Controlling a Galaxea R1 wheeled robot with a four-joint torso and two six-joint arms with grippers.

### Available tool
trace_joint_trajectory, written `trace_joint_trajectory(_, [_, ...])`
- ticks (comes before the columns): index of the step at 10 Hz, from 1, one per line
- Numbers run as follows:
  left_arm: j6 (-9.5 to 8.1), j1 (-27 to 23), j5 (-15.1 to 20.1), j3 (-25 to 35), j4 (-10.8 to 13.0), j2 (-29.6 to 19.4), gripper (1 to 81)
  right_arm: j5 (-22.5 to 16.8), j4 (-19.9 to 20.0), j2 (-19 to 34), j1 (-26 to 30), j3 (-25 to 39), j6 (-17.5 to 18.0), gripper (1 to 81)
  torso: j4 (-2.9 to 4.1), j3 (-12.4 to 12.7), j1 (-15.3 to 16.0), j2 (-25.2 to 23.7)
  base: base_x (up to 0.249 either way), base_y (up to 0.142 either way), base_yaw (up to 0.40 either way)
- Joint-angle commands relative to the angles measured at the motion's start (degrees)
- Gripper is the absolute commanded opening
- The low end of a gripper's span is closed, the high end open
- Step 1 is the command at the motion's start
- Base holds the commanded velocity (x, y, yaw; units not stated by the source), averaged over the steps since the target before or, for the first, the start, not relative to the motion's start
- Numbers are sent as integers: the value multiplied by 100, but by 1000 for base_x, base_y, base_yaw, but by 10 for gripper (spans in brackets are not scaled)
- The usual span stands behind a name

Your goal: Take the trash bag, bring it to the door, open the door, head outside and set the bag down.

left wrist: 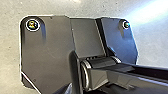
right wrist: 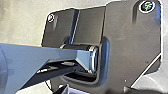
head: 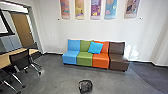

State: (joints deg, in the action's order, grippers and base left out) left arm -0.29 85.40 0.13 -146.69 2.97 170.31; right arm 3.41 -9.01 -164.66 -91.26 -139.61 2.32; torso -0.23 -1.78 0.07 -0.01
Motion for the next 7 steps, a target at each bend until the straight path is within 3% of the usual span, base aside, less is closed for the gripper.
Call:
trace_joint_trajectory(1, [-6,-238,321,53,-7,-6,811,-280,-13,36,156,49,-12,811,0,0,0,0,164,0,0])
trace_joint_trajectory(4, [-6,-238,321,53,-7,3,811,-280,-22,36,164,49,-12,811,0,0,2,1,164,0,0])
trace_joint_trajectory(7, [-6,-238,321,53,-16,3,811,-262,-40,36,156,66,-12,811,0,2,-7,-2,164,-63,0])
